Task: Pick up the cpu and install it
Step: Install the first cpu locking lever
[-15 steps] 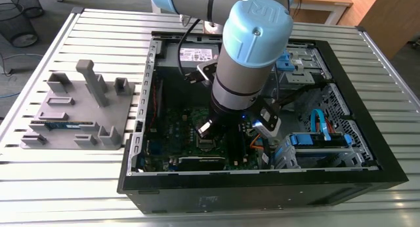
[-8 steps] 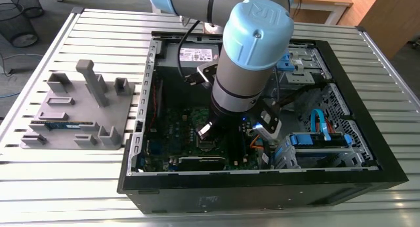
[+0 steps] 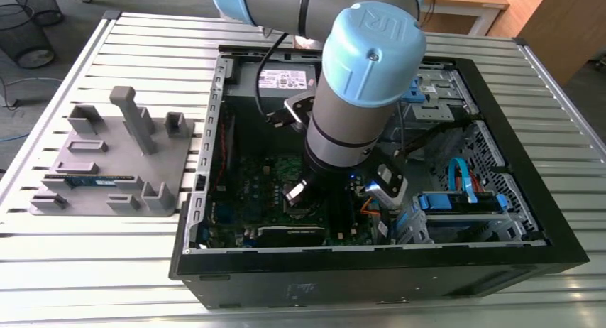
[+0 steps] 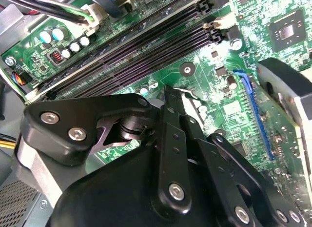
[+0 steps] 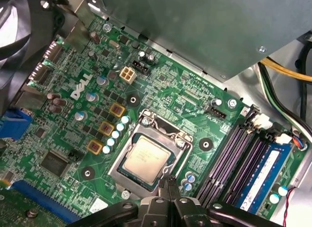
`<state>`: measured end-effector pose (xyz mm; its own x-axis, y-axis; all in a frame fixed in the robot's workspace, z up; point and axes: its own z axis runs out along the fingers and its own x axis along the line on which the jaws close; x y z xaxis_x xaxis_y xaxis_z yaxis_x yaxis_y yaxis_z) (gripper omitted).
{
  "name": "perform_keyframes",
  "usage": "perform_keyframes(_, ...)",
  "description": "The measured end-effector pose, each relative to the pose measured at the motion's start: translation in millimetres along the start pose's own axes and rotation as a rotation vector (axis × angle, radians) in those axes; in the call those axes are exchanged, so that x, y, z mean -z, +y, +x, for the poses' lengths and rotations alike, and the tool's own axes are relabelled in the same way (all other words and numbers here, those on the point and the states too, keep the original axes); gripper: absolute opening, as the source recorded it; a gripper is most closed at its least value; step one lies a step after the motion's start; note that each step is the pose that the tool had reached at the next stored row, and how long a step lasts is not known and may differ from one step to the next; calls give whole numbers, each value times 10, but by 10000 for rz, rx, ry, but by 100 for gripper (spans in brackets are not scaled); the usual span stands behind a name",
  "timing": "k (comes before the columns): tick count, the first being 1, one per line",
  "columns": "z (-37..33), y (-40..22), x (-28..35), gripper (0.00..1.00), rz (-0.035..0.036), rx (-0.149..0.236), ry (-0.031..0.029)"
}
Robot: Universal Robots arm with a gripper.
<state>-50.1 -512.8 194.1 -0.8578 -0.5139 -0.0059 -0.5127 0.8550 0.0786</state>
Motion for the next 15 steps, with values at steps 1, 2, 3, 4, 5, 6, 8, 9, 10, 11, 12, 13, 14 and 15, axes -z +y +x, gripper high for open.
perform_keyframes(1,2,-4,0,11,0,-1,0)
perform_keyframes(2,4,-6,1,11,1,0,1)
perform_keyframes(3,4,-7,1,11,1,-1,0)
perform_keyframes(4,4,-7,1,11,2,-1,0)
perform_keyframes(5,4,-7,1,11,3,0,0)
perform_keyframes(6,4,-7,0,11,2,0,-1)
perform_keyframes(8,4,-8,0,11,4,0,0)
perform_keyframes(9,5,-8,-2,11,4,1,0)
perform_keyframes(10,4,-8,-5,11,5,1,-2)
perform_keyframes(11,4,-9,-9,11,7,1,-6)
perform_keyframes(12,4,-9,-12,11,10,2,-10)
perform_keyframes(13,4,-9,-16,11,13,1,-15)
perform_keyframes(14,4,-9,-20,11,17,0,-19)
perform_keyframes(15,4,-9,-23,11,20,0,-22)
